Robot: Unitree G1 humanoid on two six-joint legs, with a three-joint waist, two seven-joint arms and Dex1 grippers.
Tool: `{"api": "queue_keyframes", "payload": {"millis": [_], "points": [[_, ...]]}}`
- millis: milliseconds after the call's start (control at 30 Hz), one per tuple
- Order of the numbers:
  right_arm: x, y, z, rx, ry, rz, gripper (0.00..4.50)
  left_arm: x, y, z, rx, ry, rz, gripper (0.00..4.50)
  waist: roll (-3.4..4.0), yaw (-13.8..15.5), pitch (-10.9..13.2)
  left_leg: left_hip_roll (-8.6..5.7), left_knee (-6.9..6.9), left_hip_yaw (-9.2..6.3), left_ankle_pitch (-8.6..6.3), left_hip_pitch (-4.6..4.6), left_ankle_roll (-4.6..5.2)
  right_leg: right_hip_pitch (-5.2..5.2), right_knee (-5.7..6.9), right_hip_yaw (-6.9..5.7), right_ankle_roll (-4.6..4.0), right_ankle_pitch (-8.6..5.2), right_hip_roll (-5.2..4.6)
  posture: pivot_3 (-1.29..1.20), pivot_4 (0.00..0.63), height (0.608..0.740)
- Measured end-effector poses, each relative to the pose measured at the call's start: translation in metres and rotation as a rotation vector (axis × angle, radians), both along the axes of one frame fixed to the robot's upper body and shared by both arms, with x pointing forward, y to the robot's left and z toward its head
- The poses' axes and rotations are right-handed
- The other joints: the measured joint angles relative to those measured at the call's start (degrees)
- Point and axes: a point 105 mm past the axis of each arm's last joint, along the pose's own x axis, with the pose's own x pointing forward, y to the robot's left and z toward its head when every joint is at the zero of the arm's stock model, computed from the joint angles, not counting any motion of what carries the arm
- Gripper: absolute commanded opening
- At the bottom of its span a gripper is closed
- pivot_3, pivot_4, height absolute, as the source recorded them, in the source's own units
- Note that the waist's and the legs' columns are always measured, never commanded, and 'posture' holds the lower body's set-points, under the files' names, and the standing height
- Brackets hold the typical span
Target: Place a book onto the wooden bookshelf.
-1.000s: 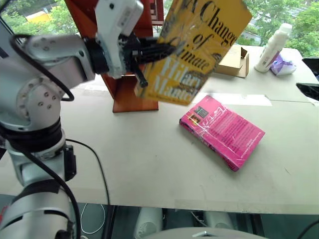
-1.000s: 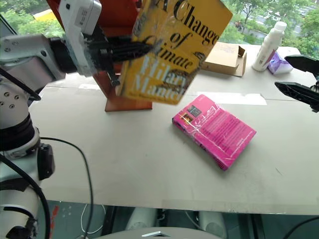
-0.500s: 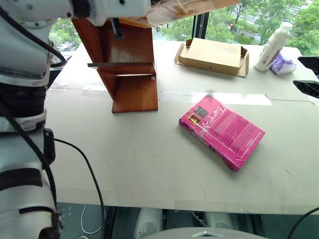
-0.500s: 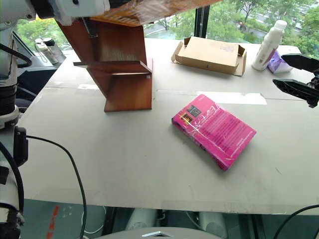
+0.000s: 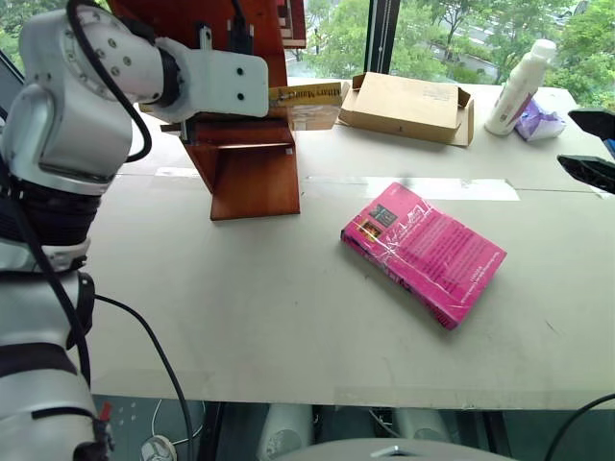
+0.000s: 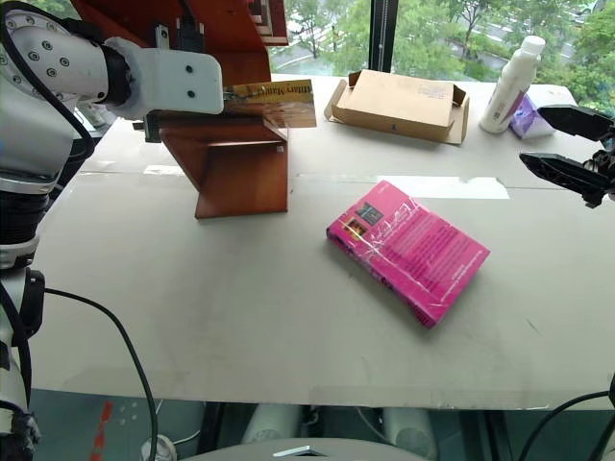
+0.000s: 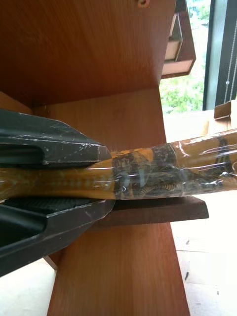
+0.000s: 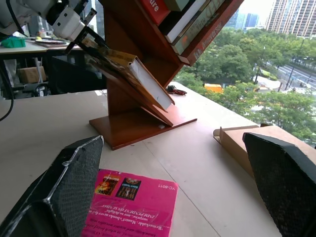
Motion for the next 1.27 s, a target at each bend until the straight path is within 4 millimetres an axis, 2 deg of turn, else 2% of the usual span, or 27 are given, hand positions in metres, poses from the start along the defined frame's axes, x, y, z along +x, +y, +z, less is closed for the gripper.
{"api": "queue_keyframes", "payload": {"millis": [67, 133, 167, 267, 300, 400, 433, 533, 633, 667, 733, 800, 900, 967, 1133, 1267], "points": [[-0.002, -0.003, -0.003, 0.004, 0.011, -0.01, 4.5, 0.003, 0.004, -0.005, -0.028, 0.023, 0.01, 2.77, -0.02, -0.13, 0.01, 0.02, 0.02, 0.0, -0.03, -0.02, 0.05, 0.0, 0.07, -0.06, 0.0, 0.0, 0.02, 0.0, 0.15, 0.733], [-0.005, -0.003, -0.003, 0.004, 0.012, -0.008, 4.5, 0.0, -0.001, -0.002, -0.118, 0.05, -0.015, 3.67, -0.02, -0.07, 0.04, 0.04, 0.07, -0.03, -0.03, -0.07, 0.06, -0.02, 0.1, -0.07, 0.0, 0.0, 0.0, 0.0, 0.15, 0.733], [-0.006, -0.002, -0.001, 0.002, 0.012, -0.004, 4.5, -0.004, -0.005, 0.003, -0.185, 0.071, -0.041, 3.67, -0.03, -0.08, 0.06, 0.04, 0.09, -0.1, -0.03, -0.09, 0.06, -0.03, 0.09, -0.07, 0.0, 0.0, 0.0, 0.0, 0.15, 0.733], [-0.01, -0.001, 0.003, -0.012, 0.008, 0.003, 4.5, -0.037, -0.015, 0.034, -0.416, 0.142, -0.152, 3.67, -0.05, -0.34, 0.09, 0.06, 0.1, -0.13, 0.07, -0.2, -0.12, -0.14, 0.0, 0.03, 0.01, 0.0, 0.0, 0.0, 0.15, 0.733], [-0.011, -0.001, 0.003, -0.013, 0.009, 0.005, 4.5, -0.051, -0.011, 0.048, -0.487, 0.145, -0.166, 3.67, -0.04, -0.53, 0.09, 0.05, 0.04, -0.12, 0.07, -0.18, -0.13, -0.15, -0.04, 0.1, 0.03, -0.01, 0.02, 0.0, 0.15, 0.733], [-0.012, -0.005, 0.0, 0.001, 0.033, -0.008, 4.5, -0.08, -0.001, 0.067, -0.664, 0.186, -0.177, 3.67, -0.01, -0.44, 0.11, 0.01, -0.06, -0.18, 0.08, -0.13, -0.15, -0.16, -0.02, 0.12, 0.13, -0.08, 0.02, 0.0, 0.15, 0.733], [-0.013, -0.006, 0.0, 0.002, 0.042, -0.012, 4.5, -0.091, -0.008, 0.069, -0.748, 0.24, -0.211, 3.67, -0.02, -0.29, 0.12, 0.01, -0.05, -0.21, 0.08, -0.15, -0.15, -0.15, -0.01, 0.09, 0.15, -0.09, 0.01, 0.0, 0.15, 0.733], [-0.016, -0.002, 0.002, -0.008, 0.05, -0.009, 4.5, -0.118, -0.044, 0.065, -0.944, 0.422, -0.379, 3.67, -0.01, 0.56, 0.13, -0.04, 0.12, -0.49, 0.06, -0.14, -0.12, 0.1, 0.01, 0.0, 0.37, -0.21, -0.03, 0.0, 0.15, 0.733], [-0.021, 0.0, 0.001, -0.022, 0.064, -0.028, 4.5, -0.123, -0.075, 0.039, -1.077, 0.55, -0.441, 3.67, 0.07, 1.17, 0.07, -0.1, 0.31, -0.69, 0.04, -0.01, -0.08, 0.42, 0.0, 0.03, 0.42, -0.21, 0.03, 0.0, 0.15, 0.733], [-0.023, -0.003, -0.002, -0.019, 0.078, -0.043, 4.5, -0.119, -0.079, 0.023, -1.114, 0.578, -0.42, 3.67, 0.11, 1.17, 0.05, -0.11, 0.33, -0.69, 0.04, 0.1, -0.08, 0.55, 0.08, 0.07, 0.42, -0.2, 0.02, 0.0, 0.15, 0.733], [-0.029, -0.01, -0.014, -0.007, 0.13, -0.098, 4.5, -0.111, -0.086, -0.025, -1.203, 0.665, -0.327, 3.67, 0.05, 1.12, 0.08, -0.12, 0.4, -0.8, 0.06, 0.0, -0.1, 0.51, 0.09, 0.07, 0.2, -0.07, 0.07, 0.0, 0.15, 0.733], [-0.034, -0.016, -0.024, -0.008, 0.171, -0.138, 4.5, -0.108, -0.088, -0.052, -1.241, 0.691, -0.258, 3.67, -0.02, 0.96, 0.13, -0.09, 0.49, -0.85, 0.06, -0.06, -0.12, 0.48, 0.11, 0.14, 0.17, -0.07, 0.14, 0.0, 0.15, 0.733], [-0.053, -0.035, -0.047, 0.002, 0.26, -0.237, 4.5, -0.109, -0.071, -0.118, -1.206, 0.668, -0.067, 3.67, 0.09, 0.61, 0.05, -0.16, 0.14, -0.97, 0.05, 0.11, -0.14, 0.5, -0.07, 0.46, 0.15, -0.07, 0.14, 0.0, 0.15, 0.733], [-0.062, -0.044, -0.06, 0.015, 0.307, -0.283, 4.5, -0.112, -0.059, -0.143, -1.214, 0.676, 0.003, 3.67, 0.07, 0.6, 0.07, -0.15, 0.13, -0.98, 0.03, 0.09, -0.11, 0.49, -0.1, 0.42, 0.14, -0.08, 0.11, 0.0, 0.15, 0.733], [-0.081, -0.059, -0.078, -0.002, 0.376, -0.36, 4.5, -0.117, -0.023, -0.174, -1.163, 0.631, 0.101, 3.67, 0.11, 0.92, 0.01, -0.17, 0.15, -0.97, -0.12, 0.19, 0.16, 0.51, -0.12, 0.22, -0.07, -0.21, 0.03, 0.0, 0.15, 0.733], [-0.099, -0.072, -0.101, -0.062, 0.474, -0.417, 4.5, -0.122, 0.006, -0.196, -1.151, 0.649, 0.174, 3.67, 0.08, 1.23, -0.1, -0.14, 0.15, -1.01, -0.12, 0.16, 0.17, 0.48, -0.12, 0.21, -0.08, -0.22, -0.03, 0.0, 0.15, 0.733]]}}
